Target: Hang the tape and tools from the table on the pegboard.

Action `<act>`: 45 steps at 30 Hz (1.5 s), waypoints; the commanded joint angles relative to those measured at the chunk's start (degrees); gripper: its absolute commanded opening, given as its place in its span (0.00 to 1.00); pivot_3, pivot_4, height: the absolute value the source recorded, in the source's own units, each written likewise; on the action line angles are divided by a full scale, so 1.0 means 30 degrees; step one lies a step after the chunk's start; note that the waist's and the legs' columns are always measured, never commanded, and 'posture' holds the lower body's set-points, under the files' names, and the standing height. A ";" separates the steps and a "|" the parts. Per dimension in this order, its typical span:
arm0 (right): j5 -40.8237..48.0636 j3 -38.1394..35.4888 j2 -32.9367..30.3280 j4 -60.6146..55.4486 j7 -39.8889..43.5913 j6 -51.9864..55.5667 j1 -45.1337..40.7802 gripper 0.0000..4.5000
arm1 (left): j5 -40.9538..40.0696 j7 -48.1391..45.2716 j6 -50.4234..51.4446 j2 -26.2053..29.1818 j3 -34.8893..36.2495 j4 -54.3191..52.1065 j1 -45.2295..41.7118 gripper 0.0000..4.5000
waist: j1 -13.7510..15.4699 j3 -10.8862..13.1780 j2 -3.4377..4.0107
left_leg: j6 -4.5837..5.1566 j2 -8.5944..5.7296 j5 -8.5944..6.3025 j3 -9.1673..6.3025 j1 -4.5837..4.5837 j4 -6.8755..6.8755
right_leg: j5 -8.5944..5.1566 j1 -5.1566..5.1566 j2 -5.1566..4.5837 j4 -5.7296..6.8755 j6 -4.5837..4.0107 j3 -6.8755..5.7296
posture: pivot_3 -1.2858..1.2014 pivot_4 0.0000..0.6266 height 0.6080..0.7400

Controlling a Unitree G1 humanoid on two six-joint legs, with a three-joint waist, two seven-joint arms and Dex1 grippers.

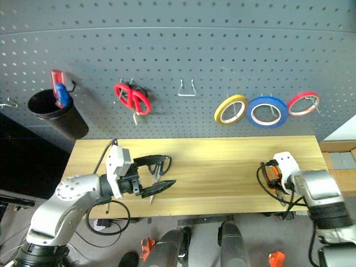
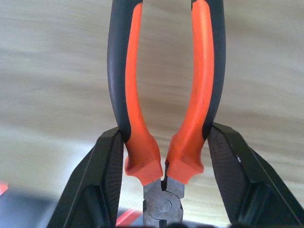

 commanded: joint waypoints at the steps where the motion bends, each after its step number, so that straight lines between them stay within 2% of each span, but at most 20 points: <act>1: 0.5899 -0.4887 -0.0583 -0.6749 0.5305 -0.1998 0.0834 0.48 | -0.0288 -0.0027 -0.0347 -0.0111 0.0480 0.0020 -0.0226 1.00 | -0.0054 -0.0001 0.0001 | 0.0000 0.0015 -0.0001 0.0001 0.0001 -0.0009 | -0.0004 0.0003 0.0012 -0.0008 0.0007 -0.0007 | 0.46 0.45 1.00; 5: 0.9306 -0.6648 0.1331 -0.7573 0.4170 -0.2059 -0.1291 0.47 | -0.0692 0.0454 -0.0488 -0.0700 0.1115 0.0277 -0.0643 1.00 | -0.0243 -0.0041 -0.0067 | 0.0008 0.0066 -0.0008 0.0014 0.0062 0.0025 | 0.0037 0.0101 0.0059 -0.0064 0.0048 -0.0006 | 0.45 0.45 1.00; 9: 1.0538 -0.5681 0.4887 -0.6467 0.1224 -0.3517 -0.6654 0.47 | -0.2138 0.2315 -0.0568 -0.2676 0.2516 0.0201 -0.1550 1.00 | -0.0214 -0.0039 -0.0064 | 0.0072 0.0062 -0.0040 0.0010 0.0055 0.0024 | 0.0127 0.0091 0.0062 -0.0125 0.0023 0.0011 | 0.46 0.45 1.00; 11: 0.8626 -0.3716 0.6322 -0.5326 0.0339 -0.5103 -0.9097 0.47 | -0.2698 0.3213 -0.0757 -0.3465 0.3259 -0.0190 -0.1772 1.00 | -0.0199 -0.0042 -0.0067 | 0.0005 0.0055 0.0006 0.0023 0.0048 0.0027 | 0.0148 0.0073 0.0065 -0.0123 0.0036 0.0029 | 0.47 0.44 1.00; 14: 0.6348 -0.2374 0.8389 -0.2967 -0.1134 -0.7899 -1.1330 0.47 | -0.1508 0.4044 -0.2434 -0.4315 0.3450 -0.0136 -0.1311 1.00 | -0.0153 -0.0081 -0.0094 | -0.0003 0.0058 0.0010 0.0033 0.0046 0.0024 | 0.0150 0.0040 0.0069 -0.0107 0.0034 0.0030 | 0.47 0.42 1.00; 18: 0.3932 -0.0673 0.8948 -0.1403 -0.0455 -1.1359 -1.1988 0.47 | 0.0272 0.5700 -0.5100 -0.5852 0.3439 -0.0102 -0.0658 1.00 | 0.0185 -0.0094 -0.0109 | -0.0004 0.0048 0.0010 0.0028 -0.0033 0.0011 | 0.0153 -0.0016 0.0064 -0.0193 0.0026 0.0000 | 0.48 0.40 1.00; 21: 0.3055 -0.0061 0.9870 -0.0457 -0.0819 -1.3001 -1.2933 0.47 | 0.1678 0.6727 -0.7014 -0.6941 0.3065 -0.0866 0.0388 1.00 | 0.0258 -0.0111 -0.0123 | 0.0003 0.0015 0.0014 0.0060 -0.0294 0.0069 | 0.0202 -0.0286 0.0046 -0.0190 0.0038 0.0026 | 0.49 0.40 1.00; 24: 0.1654 0.0603 1.0619 0.0650 -0.1244 -1.4695 -1.3567 0.47 | 0.2456 0.7400 -0.7952 -0.7461 0.2746 -0.1240 0.0650 1.00 | 0.0288 -0.0113 -0.0126 | 0.0008 0.0019 0.0017 0.0109 -0.0302 0.0069 | 0.0210 -0.0326 0.0047 -0.0170 0.0035 0.0022 | 0.49 0.40 1.00; 33: -0.1448 0.1923 1.2002 0.3603 -0.1585 -1.8750 -1.3840 0.47 | 0.3161 0.7845 -0.8663 -0.7198 0.2034 -0.2020 0.1412 1.00 | 0.0328 -0.0228 -0.0192 | 0.0003 0.0011 0.0041 0.0195 -0.0240 0.0079 | 0.0209 -0.0386 0.0066 0.0047 0.0032 0.0229 | 0.50 0.38 1.00; 45: -0.3673 0.1961 1.3250 0.6499 -0.2983 -2.2459 -1.2752 0.47 | 0.2541 0.8214 -0.7807 -0.6921 0.1552 -0.2283 0.1819 1.00 | 0.0294 -0.0349 -0.0270 | 0.0007 0.0046 0.0043 0.0383 -0.0245 0.0075 | 0.0214 -0.0520 0.0121 0.0103 0.0034 0.0414 | 0.51 0.38 1.00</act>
